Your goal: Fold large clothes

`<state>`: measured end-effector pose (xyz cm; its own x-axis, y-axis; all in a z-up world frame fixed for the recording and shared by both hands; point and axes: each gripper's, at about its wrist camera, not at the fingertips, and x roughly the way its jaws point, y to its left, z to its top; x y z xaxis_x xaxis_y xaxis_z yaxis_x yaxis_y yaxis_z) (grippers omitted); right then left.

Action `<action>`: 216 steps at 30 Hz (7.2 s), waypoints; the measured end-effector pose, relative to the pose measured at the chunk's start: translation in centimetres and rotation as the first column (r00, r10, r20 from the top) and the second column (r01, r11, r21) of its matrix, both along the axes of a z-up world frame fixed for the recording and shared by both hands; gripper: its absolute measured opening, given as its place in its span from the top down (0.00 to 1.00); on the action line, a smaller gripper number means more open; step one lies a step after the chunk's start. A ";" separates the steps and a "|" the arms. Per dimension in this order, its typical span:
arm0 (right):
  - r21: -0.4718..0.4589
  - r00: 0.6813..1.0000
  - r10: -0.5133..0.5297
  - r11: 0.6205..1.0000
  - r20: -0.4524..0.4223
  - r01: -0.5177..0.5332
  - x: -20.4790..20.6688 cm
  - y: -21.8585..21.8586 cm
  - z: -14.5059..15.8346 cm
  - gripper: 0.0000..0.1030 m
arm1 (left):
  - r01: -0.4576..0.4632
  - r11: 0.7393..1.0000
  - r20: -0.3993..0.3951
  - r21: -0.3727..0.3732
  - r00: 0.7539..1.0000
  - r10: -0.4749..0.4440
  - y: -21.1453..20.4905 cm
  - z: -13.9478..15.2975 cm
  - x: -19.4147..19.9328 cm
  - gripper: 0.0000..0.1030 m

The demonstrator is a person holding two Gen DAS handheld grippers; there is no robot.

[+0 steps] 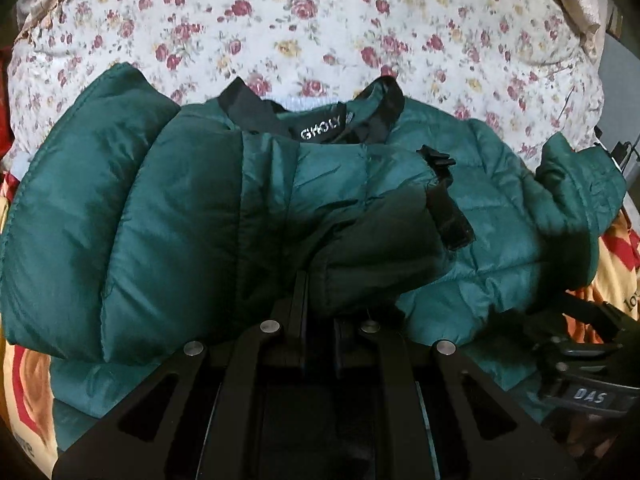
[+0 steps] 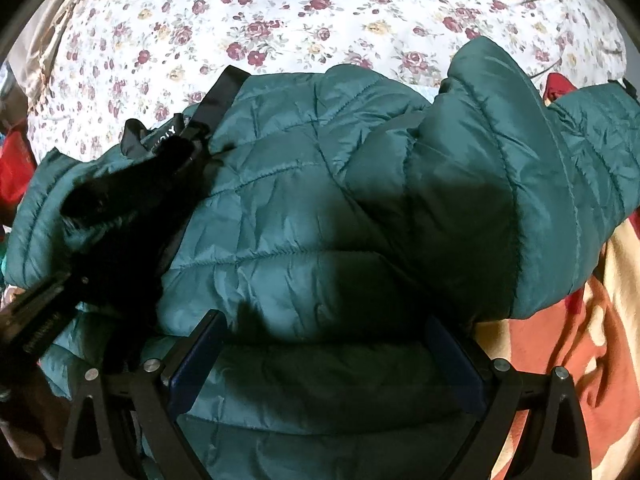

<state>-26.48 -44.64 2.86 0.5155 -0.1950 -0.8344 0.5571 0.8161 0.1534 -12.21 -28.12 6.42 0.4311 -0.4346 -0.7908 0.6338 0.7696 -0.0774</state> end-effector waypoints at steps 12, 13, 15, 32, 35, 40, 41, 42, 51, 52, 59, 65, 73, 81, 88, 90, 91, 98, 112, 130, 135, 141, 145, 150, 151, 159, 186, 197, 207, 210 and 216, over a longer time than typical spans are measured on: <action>0.005 1.000 -0.013 1.000 0.001 0.013 -1.2 -0.3 0.6 0.05 | 0.036 0.999 -0.034 -0.026 0.999 -0.037 1.1 0.6 -1.8 0.51; 0.006 1.000 -0.013 1.000 0.003 0.013 -1.3 -0.3 0.6 0.05 | 0.041 0.999 -0.023 -0.030 0.999 -0.042 1.6 1.1 -2.3 0.50; 0.012 1.000 -0.011 1.000 0.012 0.010 -1.6 -0.2 0.9 0.05 | 0.048 0.998 0.002 -0.033 0.999 -0.048 2.6 2.3 -3.1 0.47; 0.050 0.990 0.111 0.992 0.090 -0.115 4.3 4.1 3.4 0.05 | -0.161 0.980 0.212 -0.118 0.960 0.183 14.8 9.1 0.0 0.35; 0.059 0.991 0.111 0.992 0.079 -0.115 5.7 4.4 2.9 0.05 | -0.215 0.968 0.172 -0.127 0.957 0.235 16.1 8.2 1.8 0.35; 0.073 0.992 0.110 0.991 0.057 -0.114 8.0 4.2 1.4 0.05 | -0.252 0.960 0.136 -0.121 0.954 0.267 16.5 6.7 3.3 0.35; 0.069 0.992 0.115 0.991 0.055 -0.119 8.4 4.2 1.2 0.05 | -0.254 0.960 0.133 -0.121 0.954 0.269 16.4 6.5 3.4 0.35; 0.065 0.991 0.122 0.990 0.054 -0.125 8.7 4.3 1.0 0.05 | -0.257 0.959 0.133 -0.118 0.953 0.271 16.4 6.2 3.6 0.35; 0.008 0.970 0.214 0.976 0.114 -0.216 9.2 5.2 1.0 0.70 | -0.263 0.959 0.113 -0.107 0.955 0.274 15.7 5.1 4.4 0.35; -0.009 0.968 0.220 0.975 0.118 -0.221 8.9 5.3 1.5 0.72 | -0.262 0.959 0.109 -0.107 0.956 0.273 15.7 5.1 4.5 0.35; -0.212 0.970 0.203 0.962 0.137 -0.172 6.7 3.9 5.4 0.77 | -0.256 0.962 0.097 -0.097 0.959 0.265 14.5 4.4 5.0 0.35; -0.197 0.985 0.136 0.974 0.109 -0.112 6.7 0.8 4.3 0.77 | -0.268 0.962 0.065 -0.058 0.960 0.271 12.8 1.9 6.4 0.35; -0.131 0.993 0.100 0.987 0.058 -0.092 7.8 -1.1 1.0 0.76 | -0.300 0.954 0.060 -0.004 0.952 0.300 11.0 -1.7 8.3 0.27; -0.164 0.979 0.111 0.983 0.172 -0.082 4.7 0.3 6.4 0.48 | -0.295 0.951 0.067 -0.095 0.951 0.302 11.4 0.1 7.2 0.26; -0.193 0.952 0.289 0.944 0.096 -0.267 10.2 4.9 4.5 0.31 | -0.297 0.954 0.068 -0.043 0.952 0.299 8.9 -1.1 7.9 0.26; -0.192 0.955 0.289 0.943 0.060 -0.273 11.4 4.9 3.0 0.31 | -0.296 0.955 0.087 -0.004 0.951 0.295 8.4 -1.8 7.8 0.25; -0.182 0.958 0.283 0.945 0.047 -0.270 12.1 4.8 2.2 0.31 | -0.297 0.955 0.098 0.004 0.950 0.295 8.2 -2.0 7.8 0.24; -0.192 0.967 0.253 0.951 0.024 -0.244 12.8 4.5 0.1 0.26 | -0.298 0.954 0.102 0.017 0.950 0.295 8.1 -2.7 7.8 0.23; -0.171 0.970 0.243 0.956 0.017 -0.237 9.9 3.8 -1.2 0.24 | -0.286 0.958 0.115 0.018 0.952 0.282 7.9 -3.2 7.7 0.17; -0.148 0.978 0.181 0.975 0.107 -0.165 2.6 5.1 4.0 0.16 | -0.251 0.966 0.177 -0.057 0.950 0.257 9.4 3.6 0.5 0.17; -0.181 0.981 0.160 0.974 0.110 -0.139 1.0 5.4 5.2 0.16 | -0.234 0.968 0.163 -0.090 0.955 0.246 9.2 4.6 -1.5 0.17; -0.197 0.984 0.137 0.974 0.112 -0.114 -0.7 5.4 6.0 0.16 | -0.207 0.972 0.157 -0.108 0.962 0.222 8.4 5.0 -3.2 0.17; -0.224 0.986 0.132 0.969 0.104 -0.107 -1.5 5.2 6.3 0.16 | -0.199 0.971 0.138 -0.132 0.966 0.217 8.1 5.1 -3.5 0.17; -0.231 0.986 0.117 0.969 0.120 -0.087 -2.2 4.3 6.8 0.16 | -0.190 0.971 0.124 -0.144 0.970 0.208 7.6 4.8 -3.1 0.17; -0.233 0.986 0.113 0.969 0.124 -0.082 -2.4 4.2 6.9 0.16 | -0.187 0.971 0.122 -0.147 0.971 0.206 7.5 4.7 -3.1 0.17; -0.245 0.985 0.052 0.970 0.164 -0.011 -3.5 0.5 8.5 0.16 | -0.209 0.968 0.133 -0.142 0.965 0.227 6.8 3.5 -0.9 0.17; -0.142 0.814 -0.537 0.808 0.222 0.572 -15.1 -32.0 9.0 0.12 | -0.235 0.968 0.044 -0.092 0.970 0.240 5.8 -2.6 3.1 0.09; -0.097 0.864 -0.438 0.876 0.248 0.472 -14.9 -33.8 8.7 0.76 | -0.226 0.971 0.020 -0.083 0.973 0.228 5.6 -2.9 3.5 0.03; -0.145 0.904 -0.187 0.955 0.385 0.259 -15.6 -24.4 15.8 0.83 | -0.237 0.969 0.055 -0.075 0.969 0.241 6.1 -0.5 2.9 0.03; -0.143 0.899 -0.129 0.968 0.418 0.205 -15.2 -21.6 17.3 0.84 | -0.253 0.963 0.077 -0.093 0.963 0.260 7.2 1.2 2.6 0.03; -0.109 0.882 -0.022 0.991 0.471 0.083 -13.1 -16.1 20.0 0.85 | -0.256 0.963 0.104 -0.083 0.959 0.264 9.0 3.2 2.2 0.03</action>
